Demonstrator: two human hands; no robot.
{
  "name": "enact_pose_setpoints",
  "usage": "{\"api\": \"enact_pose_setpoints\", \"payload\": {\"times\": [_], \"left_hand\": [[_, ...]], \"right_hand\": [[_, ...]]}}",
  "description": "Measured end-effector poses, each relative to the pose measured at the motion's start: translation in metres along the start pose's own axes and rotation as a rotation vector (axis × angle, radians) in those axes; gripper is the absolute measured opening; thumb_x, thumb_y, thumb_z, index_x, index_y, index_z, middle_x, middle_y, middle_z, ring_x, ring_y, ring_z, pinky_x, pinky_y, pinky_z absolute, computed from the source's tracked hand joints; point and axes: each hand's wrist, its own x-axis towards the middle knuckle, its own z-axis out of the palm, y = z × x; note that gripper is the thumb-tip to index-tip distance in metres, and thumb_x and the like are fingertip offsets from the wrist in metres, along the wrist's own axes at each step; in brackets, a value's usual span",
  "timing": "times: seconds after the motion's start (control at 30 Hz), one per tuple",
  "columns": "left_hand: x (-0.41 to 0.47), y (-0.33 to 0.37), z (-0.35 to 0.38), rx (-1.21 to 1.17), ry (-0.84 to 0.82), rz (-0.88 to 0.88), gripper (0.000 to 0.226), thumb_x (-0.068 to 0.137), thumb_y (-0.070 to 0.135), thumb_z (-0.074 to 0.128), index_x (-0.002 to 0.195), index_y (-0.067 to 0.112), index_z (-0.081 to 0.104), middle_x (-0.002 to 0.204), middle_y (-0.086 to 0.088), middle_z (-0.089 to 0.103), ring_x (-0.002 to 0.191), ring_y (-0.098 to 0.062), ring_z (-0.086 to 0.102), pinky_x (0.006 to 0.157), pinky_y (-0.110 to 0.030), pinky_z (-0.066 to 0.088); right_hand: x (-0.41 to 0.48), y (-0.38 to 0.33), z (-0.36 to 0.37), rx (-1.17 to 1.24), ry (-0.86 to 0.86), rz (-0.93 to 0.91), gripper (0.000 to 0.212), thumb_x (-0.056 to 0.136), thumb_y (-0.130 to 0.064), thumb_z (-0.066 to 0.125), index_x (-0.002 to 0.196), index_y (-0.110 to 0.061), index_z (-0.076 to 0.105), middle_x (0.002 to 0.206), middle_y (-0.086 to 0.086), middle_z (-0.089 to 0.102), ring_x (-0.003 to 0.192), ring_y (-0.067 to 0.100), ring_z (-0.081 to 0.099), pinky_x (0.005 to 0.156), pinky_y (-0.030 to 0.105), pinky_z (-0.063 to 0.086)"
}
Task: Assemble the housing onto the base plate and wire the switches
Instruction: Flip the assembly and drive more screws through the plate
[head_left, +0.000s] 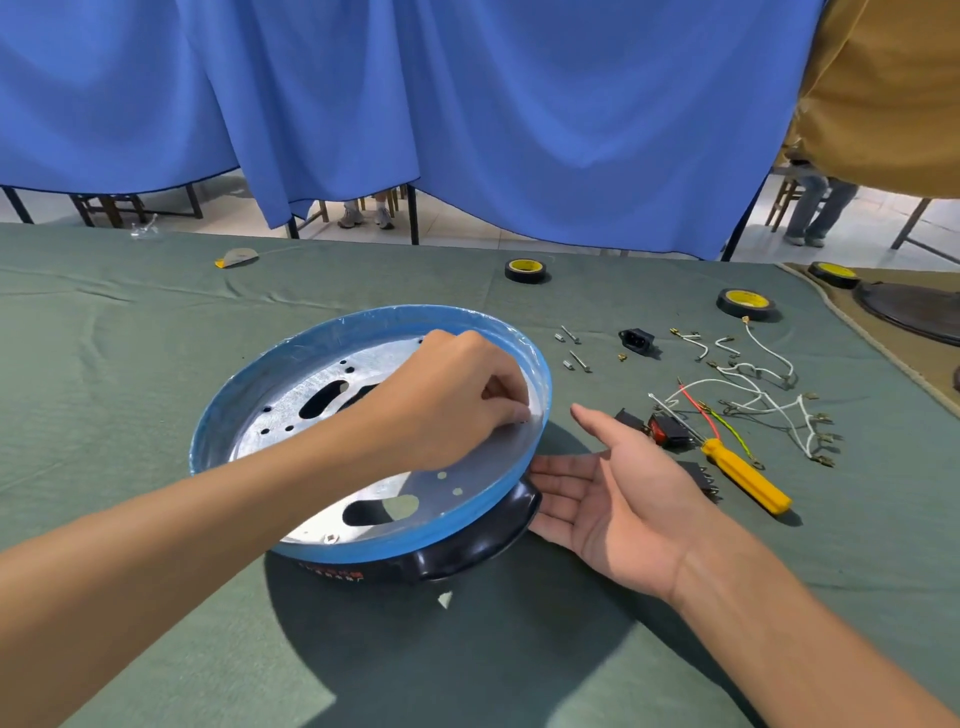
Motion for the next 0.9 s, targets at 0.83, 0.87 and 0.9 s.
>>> {"api": "enact_pose_setpoints", "payload": {"times": [0.83, 0.87, 0.9], "left_hand": [[0.0035, -0.0006, 0.0019, -0.084, 0.016, -0.033, 0.010, 0.082, 0.014, 0.077, 0.084, 0.023, 0.081, 0.079, 0.014, 0.075, 0.075, 0.009, 0.061, 0.069, -0.002, 0.040], [0.0030, -0.0001, 0.0019, -0.066, 0.017, -0.025, 0.008, 0.083, 0.016, 0.077, 0.082, 0.022, 0.081, 0.079, 0.012, 0.075, 0.076, 0.008, 0.060, 0.068, -0.003, 0.040], [0.0020, 0.0013, 0.0022, -0.043, 0.017, -0.010, 0.008, 0.083, 0.016, 0.076, 0.081, 0.022, 0.081, 0.078, 0.011, 0.076, 0.076, 0.008, 0.059, 0.067, -0.003, 0.040]], "right_hand": [[0.0040, 0.0016, -0.0017, 0.013, 0.009, -0.015, 0.058, 0.097, -0.040, 0.050, 0.113, 0.016, 0.054, 0.100, 0.028, 0.067, 0.090, 0.038, 0.067, 0.078, 0.046, 0.056], [0.0042, 0.0017, -0.0019, 0.010, 0.011, -0.017, 0.058, 0.097, -0.040, 0.050, 0.112, 0.016, 0.054, 0.098, 0.027, 0.067, 0.087, 0.037, 0.067, 0.076, 0.046, 0.056], [0.0042, 0.0018, -0.0023, 0.008, 0.013, -0.020, 0.058, 0.097, -0.040, 0.049, 0.112, 0.016, 0.054, 0.097, 0.027, 0.067, 0.085, 0.037, 0.068, 0.075, 0.045, 0.056]]}}
